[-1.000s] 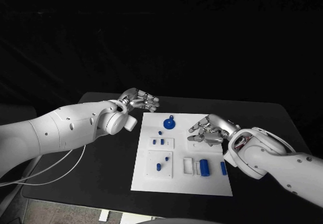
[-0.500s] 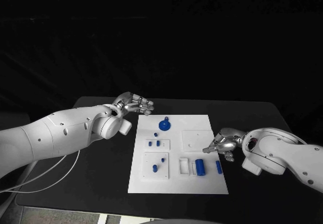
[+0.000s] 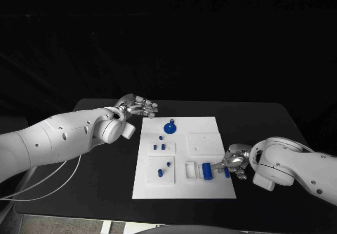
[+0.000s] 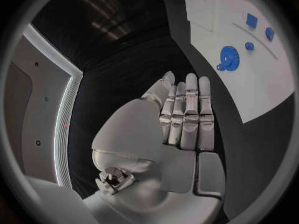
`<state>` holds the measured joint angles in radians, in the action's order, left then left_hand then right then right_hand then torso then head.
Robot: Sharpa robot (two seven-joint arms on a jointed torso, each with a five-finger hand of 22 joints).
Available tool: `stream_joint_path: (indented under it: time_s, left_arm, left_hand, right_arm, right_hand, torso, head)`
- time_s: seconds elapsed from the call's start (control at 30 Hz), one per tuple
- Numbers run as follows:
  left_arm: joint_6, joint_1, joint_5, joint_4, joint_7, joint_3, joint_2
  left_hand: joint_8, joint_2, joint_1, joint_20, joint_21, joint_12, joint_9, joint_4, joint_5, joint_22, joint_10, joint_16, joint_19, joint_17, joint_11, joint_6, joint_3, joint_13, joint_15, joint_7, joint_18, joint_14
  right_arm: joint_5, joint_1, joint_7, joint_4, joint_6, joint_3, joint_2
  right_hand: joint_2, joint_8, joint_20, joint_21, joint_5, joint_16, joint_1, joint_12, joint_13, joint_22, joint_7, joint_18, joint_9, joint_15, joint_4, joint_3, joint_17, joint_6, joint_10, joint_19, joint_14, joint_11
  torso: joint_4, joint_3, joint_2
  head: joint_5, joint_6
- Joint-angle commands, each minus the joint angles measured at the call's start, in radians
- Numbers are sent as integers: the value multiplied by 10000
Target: Assemble the parts on the task board
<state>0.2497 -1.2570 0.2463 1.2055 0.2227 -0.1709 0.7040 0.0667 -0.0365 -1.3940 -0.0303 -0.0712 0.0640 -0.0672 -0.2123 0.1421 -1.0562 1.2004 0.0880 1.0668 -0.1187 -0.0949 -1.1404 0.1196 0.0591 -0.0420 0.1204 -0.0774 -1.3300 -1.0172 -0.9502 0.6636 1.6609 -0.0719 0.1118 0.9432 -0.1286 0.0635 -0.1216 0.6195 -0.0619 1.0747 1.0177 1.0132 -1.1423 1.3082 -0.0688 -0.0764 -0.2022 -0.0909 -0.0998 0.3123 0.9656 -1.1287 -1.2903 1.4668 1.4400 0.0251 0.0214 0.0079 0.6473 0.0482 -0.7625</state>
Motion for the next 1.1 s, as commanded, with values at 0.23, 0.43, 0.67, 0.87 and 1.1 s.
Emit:
stream_joint_path:
  time_s: [0.23,0.43,0.67,0.87,1.1]
  left_arm:
    - [-134,-3,-139,58,178,8,10]
    - [-146,-4,-143,70,173,8,19]
    - [-179,-4,-144,76,162,8,17]
    - [-203,-4,-145,78,151,8,14]
    - [-236,-5,-145,76,127,8,8]
  left_hand:
    - [-29,51,109,3,35,-31,3,139,-72,250,-56,-7,86,-19,-3,102,23,-11,-78,-6,-26,18]
    - [-26,69,111,3,27,-30,2,199,-77,406,-58,-3,112,-26,-5,104,35,-11,-79,-5,-19,18]
    - [-29,82,113,3,24,-33,3,253,-78,516,-61,-3,126,-29,-5,113,49,-12,-83,-6,-13,24]
    - [-28,87,126,-1,24,-31,3,287,-78,567,-67,1,137,-33,-4,117,52,-11,-83,-11,-11,19]
    - [-28,100,127,0,21,-30,3,333,-77,660,-65,3,155,-38,-6,119,68,-11,-85,-9,-9,19]
  right_arm:
    - [-301,85,421,-275,551,-320,-510]
    - [-400,127,405,-515,808,-499,-813]
    - [-481,155,344,-742,1121,-595,-1092]
    - [-541,161,343,-901,1133,-627,-1253]
    - [-499,162,417,-1026,1135,-722,-1304]
  right_hand:
    - [-485,-2,94,113,121,50,59,-46,-73,107,-81,-32,188,23,-520,-32,58,412,-48,485,53,-53]
    - [-592,-9,110,121,126,28,135,-100,-86,130,-136,-42,293,43,-627,-78,79,606,-6,483,54,-86]
    - [-634,3,124,132,127,11,207,-121,-88,142,-175,-53,347,60,-612,-81,84,760,20,490,57,-111]
    - [-597,12,133,153,122,8,287,-136,-84,157,-176,-59,352,65,-542,-62,95,744,35,492,62,-113]
    - [-287,15,154,144,81,-1,369,-143,-55,197,-147,-73,291,69,-27,43,93,583,47,487,67,-101]
  torso:
    - [15,20,16]
    - [7,18,17]
    - [-1,22,14]
    - [7,16,9]
    - [-6,0,3]
  head:
    - [3,-62]
    - [17,-94]
    - [42,-123]
    - [67,-136]
    - [82,-129]
